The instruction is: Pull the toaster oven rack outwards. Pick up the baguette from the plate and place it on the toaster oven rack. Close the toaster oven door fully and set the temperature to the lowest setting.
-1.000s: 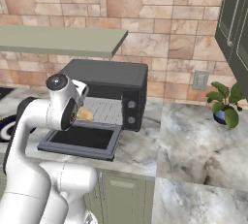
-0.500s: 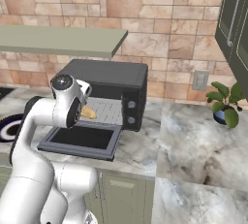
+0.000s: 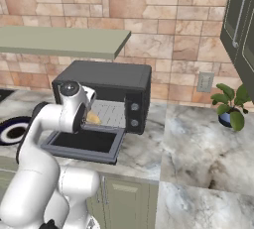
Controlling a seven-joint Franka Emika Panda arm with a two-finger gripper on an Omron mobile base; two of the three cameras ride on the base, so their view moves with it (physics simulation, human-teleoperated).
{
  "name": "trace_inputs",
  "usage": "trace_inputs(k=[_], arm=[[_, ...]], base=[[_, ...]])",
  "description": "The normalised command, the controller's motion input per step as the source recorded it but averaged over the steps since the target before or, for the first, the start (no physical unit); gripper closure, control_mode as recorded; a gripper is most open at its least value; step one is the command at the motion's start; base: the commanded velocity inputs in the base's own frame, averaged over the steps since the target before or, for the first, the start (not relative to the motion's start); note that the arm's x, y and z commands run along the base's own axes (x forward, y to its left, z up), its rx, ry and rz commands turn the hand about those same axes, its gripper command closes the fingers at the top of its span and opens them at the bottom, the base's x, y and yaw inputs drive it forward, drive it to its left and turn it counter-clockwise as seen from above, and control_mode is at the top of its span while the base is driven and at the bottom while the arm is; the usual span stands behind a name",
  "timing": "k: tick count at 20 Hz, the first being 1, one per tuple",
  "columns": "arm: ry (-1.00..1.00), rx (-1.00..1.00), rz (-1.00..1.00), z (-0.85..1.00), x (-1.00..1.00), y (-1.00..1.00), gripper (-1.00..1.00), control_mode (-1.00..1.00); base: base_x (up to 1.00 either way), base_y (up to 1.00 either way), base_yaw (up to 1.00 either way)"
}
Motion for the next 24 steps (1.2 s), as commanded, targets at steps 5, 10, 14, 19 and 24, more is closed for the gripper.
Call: trace_inputs(k=[5, 10, 14, 19, 24], arm=[[0.0, 0.0, 0.01, -0.09, 0.25, 0.0, 1.0, -1.0], [0.04, 0.0, 0.0, 0.0, 0.29, 0.0, 1.0, -1.0], [0.01, 0.0, 0.0, 0.0, 0.33, 0.0, 1.0, -1.0], [0.0, 0.0, 0.0, -0.04, 0.34, 0.0, 1.0, -1.0], [0.0, -0.01, 0.0, -0.2, 0.27, 0.0, 1.0, -1.0]], base=[[0.0, 0.0, 0.0], [0.0, 0.0, 0.0], [0.0, 0.0, 0.0], [0.0, 0.0, 0.0], [0.0, 0.0, 0.0]])
